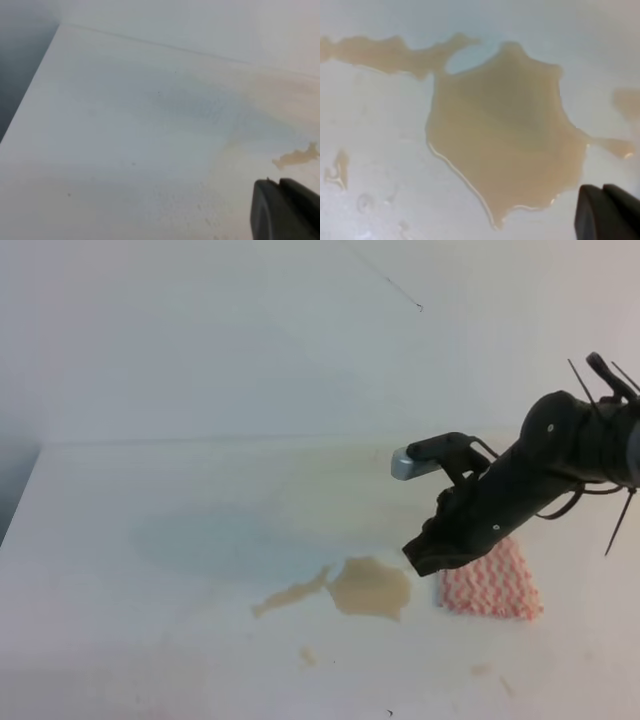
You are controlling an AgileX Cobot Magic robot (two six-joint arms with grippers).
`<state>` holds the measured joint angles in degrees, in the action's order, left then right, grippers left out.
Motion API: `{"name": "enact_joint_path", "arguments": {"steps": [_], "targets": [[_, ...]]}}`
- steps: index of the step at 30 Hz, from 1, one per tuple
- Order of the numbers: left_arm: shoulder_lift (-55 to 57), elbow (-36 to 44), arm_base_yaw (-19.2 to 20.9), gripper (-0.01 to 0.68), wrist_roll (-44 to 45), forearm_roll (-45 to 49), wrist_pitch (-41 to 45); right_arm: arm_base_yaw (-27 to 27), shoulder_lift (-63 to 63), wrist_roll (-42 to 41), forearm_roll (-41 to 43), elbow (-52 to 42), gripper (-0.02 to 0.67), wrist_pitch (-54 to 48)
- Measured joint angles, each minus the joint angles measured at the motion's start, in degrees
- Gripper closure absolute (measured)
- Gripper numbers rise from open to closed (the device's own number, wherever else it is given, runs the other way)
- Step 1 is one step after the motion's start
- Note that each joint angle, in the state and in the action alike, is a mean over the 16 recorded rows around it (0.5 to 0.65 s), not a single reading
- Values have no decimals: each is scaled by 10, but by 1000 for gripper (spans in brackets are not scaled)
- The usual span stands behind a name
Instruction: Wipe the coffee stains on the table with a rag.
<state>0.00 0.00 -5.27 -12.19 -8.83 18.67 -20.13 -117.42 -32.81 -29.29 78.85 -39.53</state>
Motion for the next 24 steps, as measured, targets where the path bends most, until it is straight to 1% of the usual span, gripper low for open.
{"name": "enact_joint_path", "arguments": {"steps": [3,15,17,19,20,22,24], "targets": [[0,0,0,674,0,0,0,-8,4,10,24,2,594,-5],[0,0,0,674,0,0,0,-22,14,101,141,2,285,-30],[0,0,0,674,0,0,0,-25,10,116,154,3,251,-28],[0,0,0,674,0,0,0,-28,4,129,166,3,237,-25],[0,0,0,674,0,0,0,-30,1,134,172,3,242,-23],[0,0,0,674,0,0,0,-33,-5,144,183,4,269,-19],[0,0,0,674,0,0,0,-36,-10,151,194,4,318,-14]]}}
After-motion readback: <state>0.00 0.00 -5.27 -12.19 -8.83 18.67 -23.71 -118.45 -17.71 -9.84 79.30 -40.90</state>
